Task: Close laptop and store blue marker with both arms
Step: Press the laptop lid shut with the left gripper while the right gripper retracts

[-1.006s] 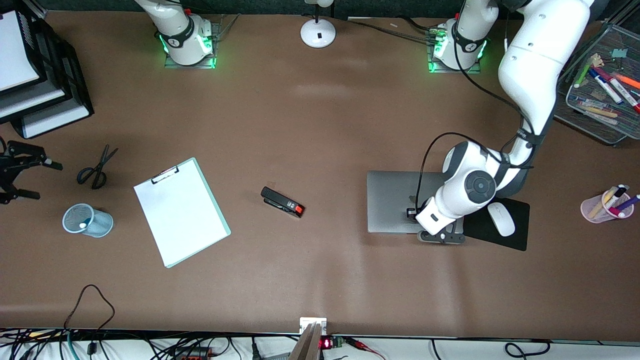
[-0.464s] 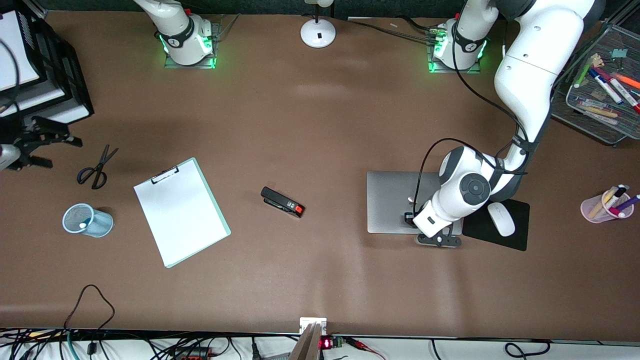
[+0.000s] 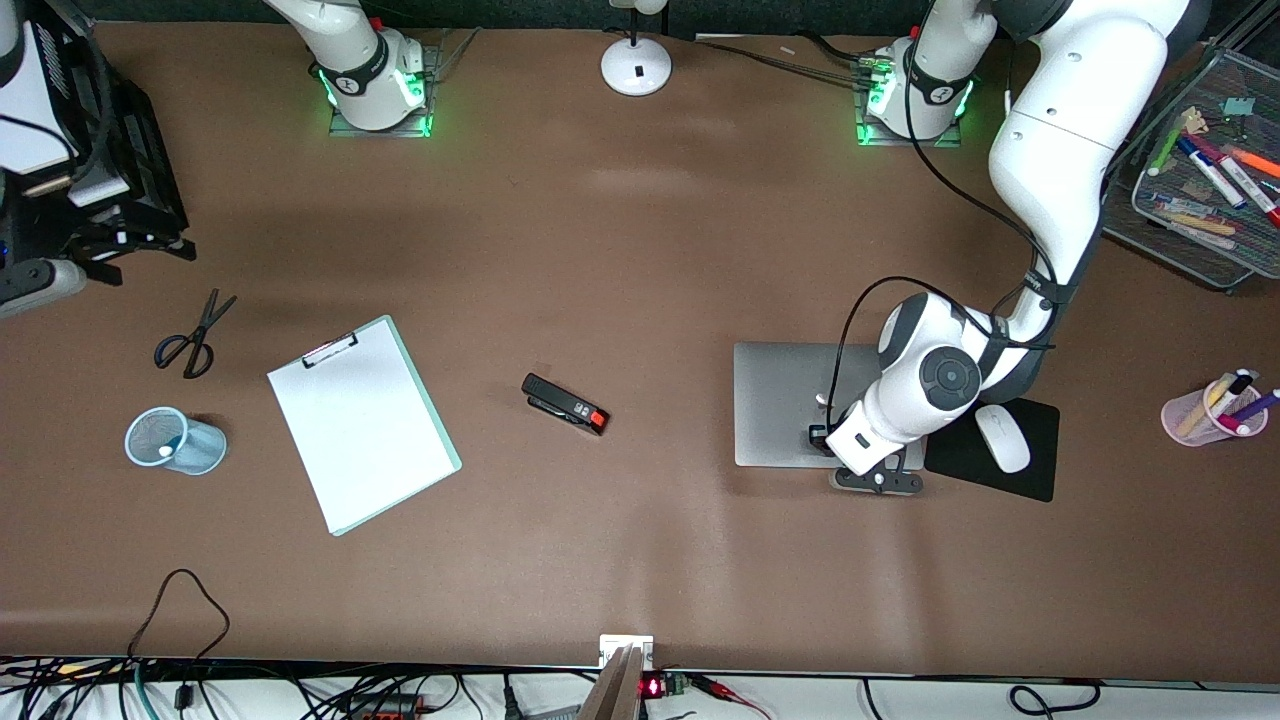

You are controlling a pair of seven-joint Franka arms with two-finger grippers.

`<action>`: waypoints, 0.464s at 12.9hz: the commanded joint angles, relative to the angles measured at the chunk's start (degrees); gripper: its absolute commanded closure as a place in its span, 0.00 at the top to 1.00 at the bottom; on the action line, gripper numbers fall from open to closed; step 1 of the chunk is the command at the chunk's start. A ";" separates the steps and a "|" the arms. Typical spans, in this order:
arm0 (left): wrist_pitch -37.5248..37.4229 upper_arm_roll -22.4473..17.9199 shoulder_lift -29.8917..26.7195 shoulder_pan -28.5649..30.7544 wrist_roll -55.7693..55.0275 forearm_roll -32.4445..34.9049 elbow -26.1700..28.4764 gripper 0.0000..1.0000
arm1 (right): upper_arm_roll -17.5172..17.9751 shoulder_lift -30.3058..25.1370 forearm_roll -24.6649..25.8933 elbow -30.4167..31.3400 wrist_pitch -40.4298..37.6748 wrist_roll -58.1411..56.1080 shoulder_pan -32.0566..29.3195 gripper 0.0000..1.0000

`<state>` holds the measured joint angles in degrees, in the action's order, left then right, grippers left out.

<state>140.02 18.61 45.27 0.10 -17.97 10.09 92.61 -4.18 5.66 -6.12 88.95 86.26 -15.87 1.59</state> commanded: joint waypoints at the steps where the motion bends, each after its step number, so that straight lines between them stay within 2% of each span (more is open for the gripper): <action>1: -0.18 0.02 1.41 0.34 -0.49 1.77 -2.00 0.00 | 0.05 -5.39 2.69 4.91 0.48 7.76 2.18 1.00; 6: -18.16 0.73 -8.87 0.52 -0.22 1.16 -4.53 0.00 | 0.66 -13.38 3.92 12.37 3.56 18.32 2.80 1.00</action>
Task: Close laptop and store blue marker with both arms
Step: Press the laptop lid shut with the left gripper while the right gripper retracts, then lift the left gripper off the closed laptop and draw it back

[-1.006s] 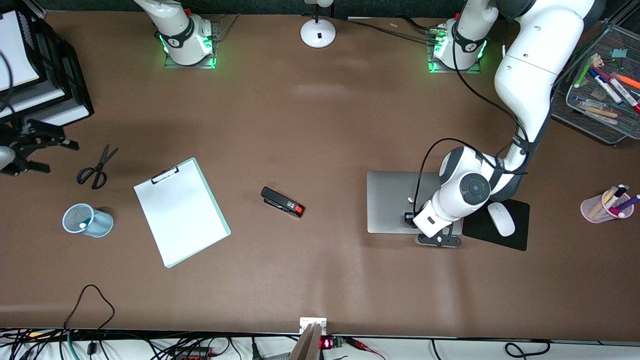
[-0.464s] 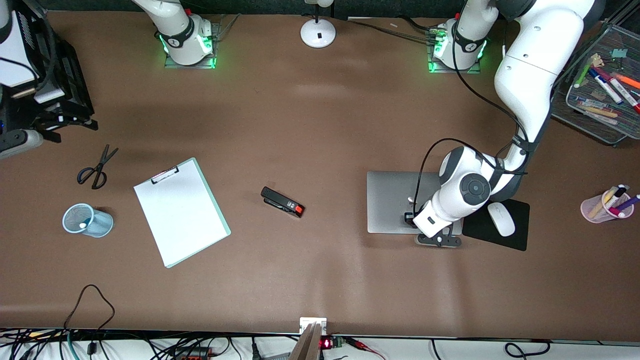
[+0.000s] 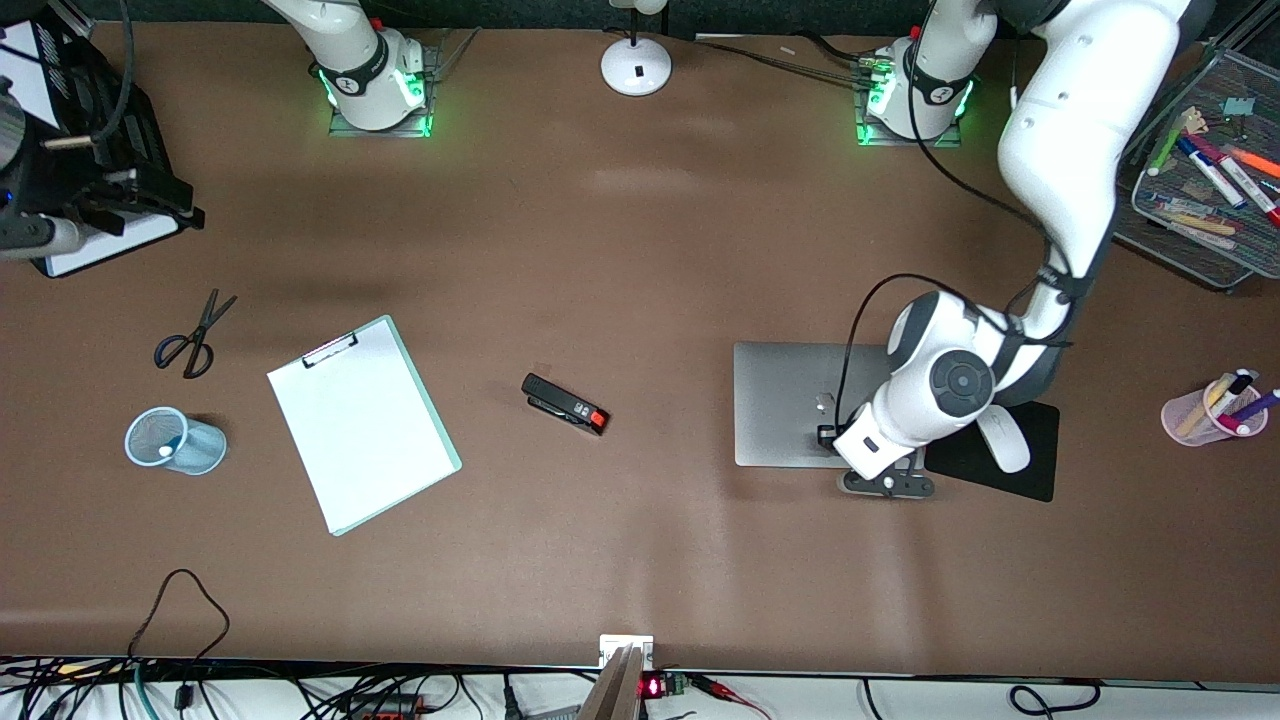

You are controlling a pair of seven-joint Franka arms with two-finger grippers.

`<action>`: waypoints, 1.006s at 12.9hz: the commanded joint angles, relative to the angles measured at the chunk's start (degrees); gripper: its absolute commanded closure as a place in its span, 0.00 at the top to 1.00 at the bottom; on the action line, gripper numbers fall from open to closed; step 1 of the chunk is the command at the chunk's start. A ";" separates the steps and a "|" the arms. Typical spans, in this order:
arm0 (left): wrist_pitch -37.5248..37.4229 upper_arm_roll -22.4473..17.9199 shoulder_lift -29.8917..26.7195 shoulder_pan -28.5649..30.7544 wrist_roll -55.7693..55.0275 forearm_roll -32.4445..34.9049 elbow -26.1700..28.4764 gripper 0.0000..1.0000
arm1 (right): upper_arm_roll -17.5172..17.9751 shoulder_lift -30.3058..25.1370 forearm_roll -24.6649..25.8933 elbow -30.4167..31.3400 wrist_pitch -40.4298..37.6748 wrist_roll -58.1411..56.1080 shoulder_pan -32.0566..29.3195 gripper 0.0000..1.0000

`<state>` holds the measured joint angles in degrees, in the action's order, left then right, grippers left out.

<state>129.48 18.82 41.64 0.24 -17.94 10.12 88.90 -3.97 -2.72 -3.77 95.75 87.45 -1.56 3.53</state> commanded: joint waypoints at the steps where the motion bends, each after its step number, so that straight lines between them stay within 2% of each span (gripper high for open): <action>1: -10.97 0.60 -6.82 0.29 -0.25 1.04 -1.61 0.00 | 0.81 -6.58 1.66 7.07 2.64 5.68 0.87 1.00; 4: -19.67 0.87 -13.58 0.37 2.28 0.87 -2.67 0.00 | 2.82 -8.71 5.60 7.70 2.20 7.89 0.78 1.00; 7: -29.26 0.52 -20.18 0.98 5.02 -2.98 -3.29 0.02 | 2.39 -7.83 5.44 4.55 2.11 5.70 0.17 1.00; 8: -31.98 0.52 -22.29 2.29 5.63 -3.79 -3.29 0.07 | 2.30 -6.87 5.18 2.88 2.11 3.87 -0.01 1.00; 9: -34.36 0.69 -23.70 2.74 5.81 -3.79 -3.38 0.18 | 1.96 -6.17 5.00 1.30 1.76 1.33 -0.10 1.00; 11: -35.96 0.52 -26.34 2.83 5.99 -3.79 -3.29 0.70 | 1.34 -5.90 4.91 1.19 1.50 0.60 -0.10 1.00; 12: -35.88 0.52 -27.13 2.83 6.07 -3.71 -3.38 0.90 | 1.25 -5.55 4.74 1.02 1.67 1.21 -0.10 1.00; 13: -36.05 0.43 -27.49 2.92 6.51 -3.79 -4.16 1.00 | 1.25 -5.02 4.82 0.85 2.11 1.30 -0.10 1.00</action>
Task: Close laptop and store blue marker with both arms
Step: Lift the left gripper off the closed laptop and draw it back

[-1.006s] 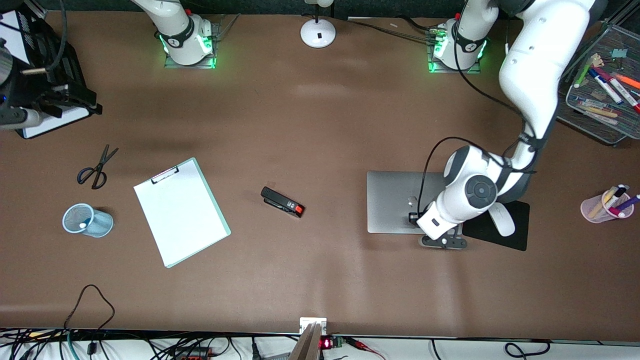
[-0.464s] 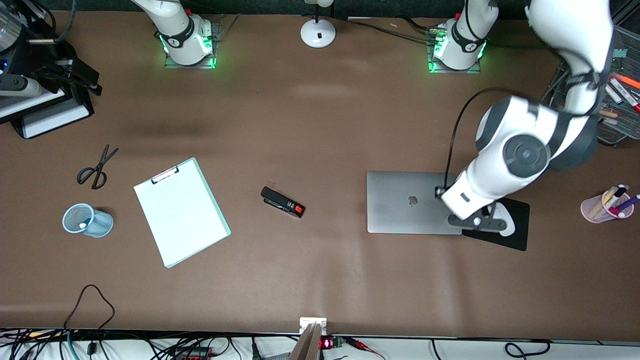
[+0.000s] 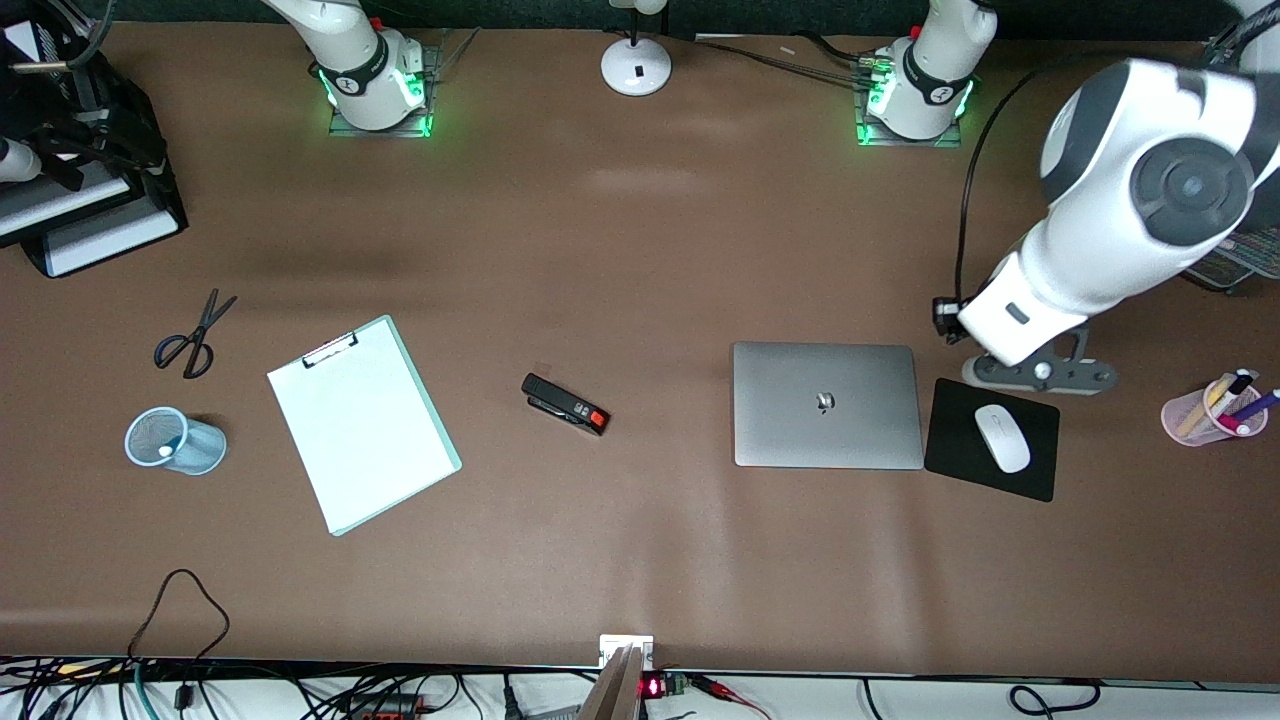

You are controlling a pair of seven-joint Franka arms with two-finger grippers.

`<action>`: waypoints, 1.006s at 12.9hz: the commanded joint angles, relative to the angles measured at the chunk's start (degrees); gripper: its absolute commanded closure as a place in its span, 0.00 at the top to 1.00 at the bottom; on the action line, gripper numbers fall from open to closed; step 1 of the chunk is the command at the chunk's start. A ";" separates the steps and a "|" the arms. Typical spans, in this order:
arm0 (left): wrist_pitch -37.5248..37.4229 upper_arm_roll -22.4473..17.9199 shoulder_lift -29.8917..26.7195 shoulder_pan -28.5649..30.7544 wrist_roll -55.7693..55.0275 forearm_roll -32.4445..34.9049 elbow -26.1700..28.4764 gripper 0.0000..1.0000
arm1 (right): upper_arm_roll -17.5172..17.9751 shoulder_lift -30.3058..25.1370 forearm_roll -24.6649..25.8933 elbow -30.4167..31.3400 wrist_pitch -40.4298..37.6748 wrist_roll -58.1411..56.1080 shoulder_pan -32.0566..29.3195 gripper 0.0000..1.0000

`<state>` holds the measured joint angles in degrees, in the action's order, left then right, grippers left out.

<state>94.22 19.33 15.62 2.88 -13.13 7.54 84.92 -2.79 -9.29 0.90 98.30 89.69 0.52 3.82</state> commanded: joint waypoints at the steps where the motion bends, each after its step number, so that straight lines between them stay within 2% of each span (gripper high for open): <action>1: -1.58 -0.17 -2.16 0.98 2.67 -1.21 -1.06 1.00 | 0.15 2.17 0.24 -2.23 -0.48 -0.70 -0.31 1.00; 3: -2.55 -0.87 -4.61 2.13 5.56 -1.30 -0.81 1.00 | 0.06 2.87 0.16 -2.41 -0.05 -0.69 -0.48 1.00; 5: -2.64 -5.42 -8.48 1.61 10.74 -1.65 1.64 1.00 | -0.29 5.23 -0.11 -5.81 -0.04 -0.96 -0.48 1.00; 8: 0.24 -14.21 -16.12 0.29 13.04 -9.46 10.59 1.00 | -0.46 7.01 -1.41 -8.21 -0.48 -1.13 -0.57 1.00; 10: 5.52 -17.91 -19.91 -2.96 15.58 -9.48 17.36 1.00 | -1.43 7.01 -3.18 -8.21 -0.48 -0.96 -0.57 1.00; 12: 5.54 -18.19 -20.45 -3.84 15.69 -8.26 17.48 1.00 | -1.34 6.83 -3.18 -7.95 -0.75 -0.61 -0.48 1.00; 13: 5.54 -18.19 -20.54 -5.15 15.77 -5.55 17.48 1.00 | -1.26 6.66 -3.18 -7.95 -0.75 -0.61 -0.13 1.00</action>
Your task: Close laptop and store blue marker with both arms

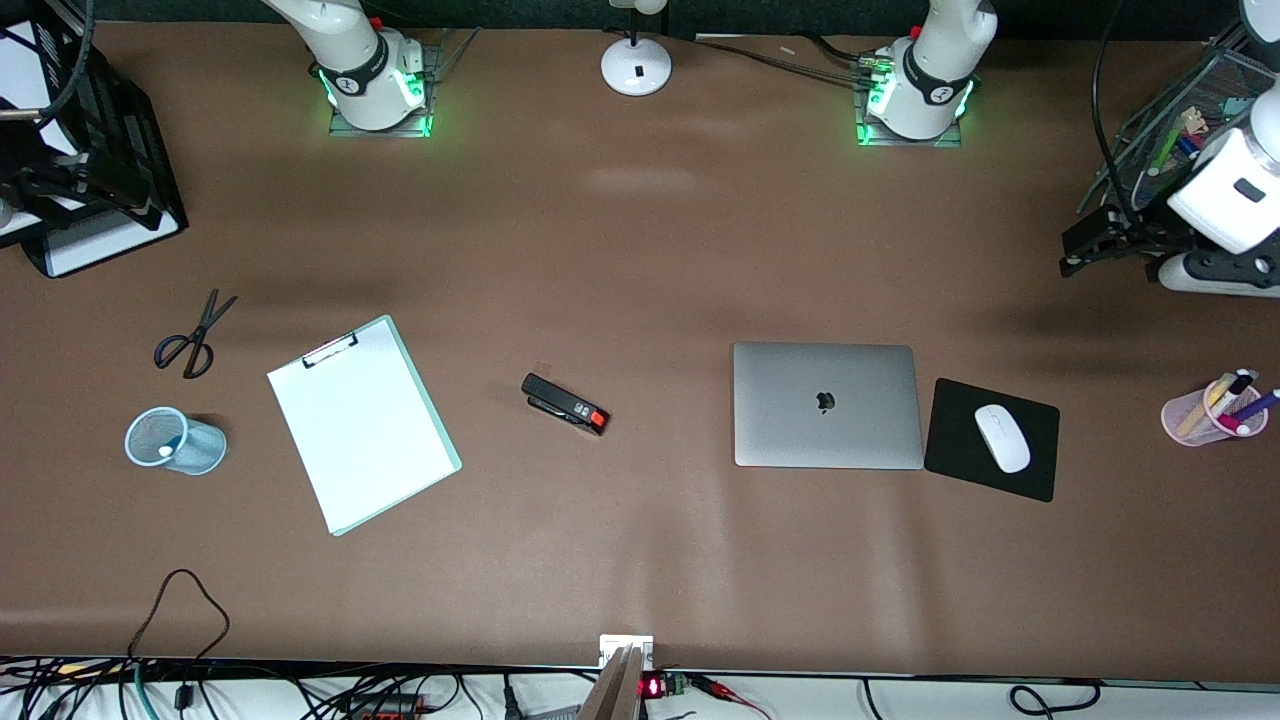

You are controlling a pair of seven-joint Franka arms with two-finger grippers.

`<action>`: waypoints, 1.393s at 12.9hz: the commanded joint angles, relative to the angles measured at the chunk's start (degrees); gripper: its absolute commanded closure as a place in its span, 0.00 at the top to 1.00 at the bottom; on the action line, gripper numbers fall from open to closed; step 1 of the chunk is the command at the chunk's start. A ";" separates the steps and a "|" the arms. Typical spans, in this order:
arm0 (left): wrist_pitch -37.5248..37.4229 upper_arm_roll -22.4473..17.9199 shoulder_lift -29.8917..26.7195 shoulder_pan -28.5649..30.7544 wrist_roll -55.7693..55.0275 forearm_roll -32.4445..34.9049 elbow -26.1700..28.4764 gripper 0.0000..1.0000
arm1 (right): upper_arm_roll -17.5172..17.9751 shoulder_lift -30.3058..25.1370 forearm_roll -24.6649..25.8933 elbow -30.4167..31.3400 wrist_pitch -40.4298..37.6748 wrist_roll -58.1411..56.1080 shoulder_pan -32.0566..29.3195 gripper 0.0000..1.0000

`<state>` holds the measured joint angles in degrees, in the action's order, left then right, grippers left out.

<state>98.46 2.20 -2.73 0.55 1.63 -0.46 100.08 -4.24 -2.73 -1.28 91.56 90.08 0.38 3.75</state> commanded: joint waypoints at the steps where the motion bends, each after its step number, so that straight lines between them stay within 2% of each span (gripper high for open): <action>1: 1.21 -1.32 -2.20 -3.27 1.87 3.70 2.31 1.00 | 0.20 -0.08 -0.92 -1.21 -1.14 -0.56 -0.06 1.00; 4: 0.77 -1.67 -2.20 -3.36 2.15 2.32 1.96 1.00 | 0.20 -0.17 -1.01 -1.21 -1.58 -0.56 -0.06 1.00; 9: 0.59 -4.83 -2.02 -5.29 2.49 1.25 1.88 1.00 | 0.20 -0.43 -0.92 -1.21 -2.89 -1.35 -0.06 1.00; 12: 0.59 -4.92 -2.02 -5.38 1.97 1.34 1.79 1.00 | 0.20 -0.43 -0.83 -1.13 -2.89 -1.44 -0.06 1.00; 15: -2.12 -4.04 -0.18 -5.29 2.41 1.96 -1.54 1.00 | -0.15 -0.52 -0.92 -1.39 -3.07 -1.52 -0.41 1.00; 18: -2.66 -4.04 0.35 -5.12 2.32 1.96 -1.99 1.00 | -0.07 -0.70 -0.66 -1.48 -3.51 -1.52 -0.41 1.00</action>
<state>97.38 -1.47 -3.43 -4.26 2.77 1.53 100.10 -4.42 -2.94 -1.40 90.91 88.05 -0.31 3.77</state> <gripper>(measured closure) 0.000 0.000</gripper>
